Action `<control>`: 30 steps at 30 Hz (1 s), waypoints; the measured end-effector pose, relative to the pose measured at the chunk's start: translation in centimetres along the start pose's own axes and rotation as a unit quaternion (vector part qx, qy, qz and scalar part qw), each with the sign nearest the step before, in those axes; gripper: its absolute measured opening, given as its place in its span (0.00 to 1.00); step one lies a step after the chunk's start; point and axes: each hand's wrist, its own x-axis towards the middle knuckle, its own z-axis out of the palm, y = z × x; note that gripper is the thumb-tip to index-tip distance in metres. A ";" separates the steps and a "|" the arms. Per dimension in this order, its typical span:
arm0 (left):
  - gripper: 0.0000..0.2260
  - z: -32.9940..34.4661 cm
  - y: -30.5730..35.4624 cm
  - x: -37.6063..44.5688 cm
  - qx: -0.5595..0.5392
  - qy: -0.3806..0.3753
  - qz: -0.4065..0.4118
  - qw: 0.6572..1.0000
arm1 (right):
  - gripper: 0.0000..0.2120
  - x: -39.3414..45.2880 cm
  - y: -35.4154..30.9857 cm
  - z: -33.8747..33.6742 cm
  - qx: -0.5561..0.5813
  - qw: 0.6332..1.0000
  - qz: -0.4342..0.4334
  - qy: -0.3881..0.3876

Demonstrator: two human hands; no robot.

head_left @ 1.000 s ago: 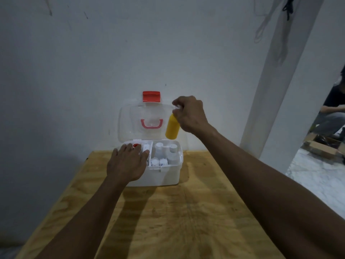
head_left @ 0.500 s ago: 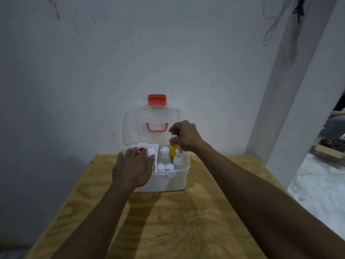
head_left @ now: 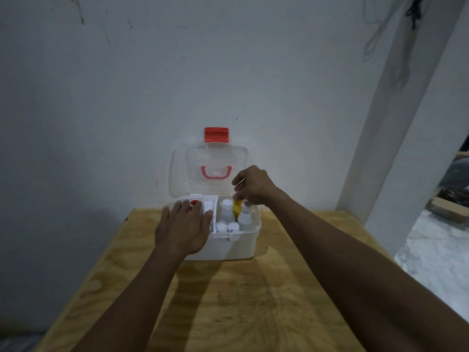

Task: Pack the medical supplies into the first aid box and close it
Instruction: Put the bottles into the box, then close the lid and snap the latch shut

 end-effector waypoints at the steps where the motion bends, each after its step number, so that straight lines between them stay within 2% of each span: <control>1: 0.26 0.0 0.0 0.0 -0.001 0.000 -0.001 1.000 | 0.21 0.0 0.0 -0.2 -0.003 1.000 -0.002 0.004; 5: 0.26 -0.2 0.1 0.0 -0.007 -0.004 -0.004 1.000 | 0.18 0.3 0.0 -1.1 -0.014 0.999 -0.028 0.042; 9: 0.25 -0.3 0.1 -0.1 -0.007 -0.001 -0.001 1.000 | 0.13 1.1 -0.7 -1.9 -0.008 0.989 -0.063 0.136; 14: 0.26 0.1 -0.1 0.1 -0.011 0.000 -0.002 1.000 | 0.15 2.8 -2.2 -2.5 -0.039 0.965 -0.110 0.234; 19: 0.25 0.2 -0.2 0.3 -0.010 0.005 0.008 1.000 | 0.19 4.6 -3.9 -2.8 -0.055 0.972 -0.090 0.210; 24: 0.26 0.5 -0.5 0.5 -0.008 0.016 0.010 1.000 | 0.18 6.1 -4.6 -2.7 -0.021 0.988 -0.037 0.149; 30: 0.26 0.6 -0.5 0.5 -0.013 0.015 0.009 1.000 | 0.18 6.5 -5.1 -2.6 0.036 0.987 -0.013 0.158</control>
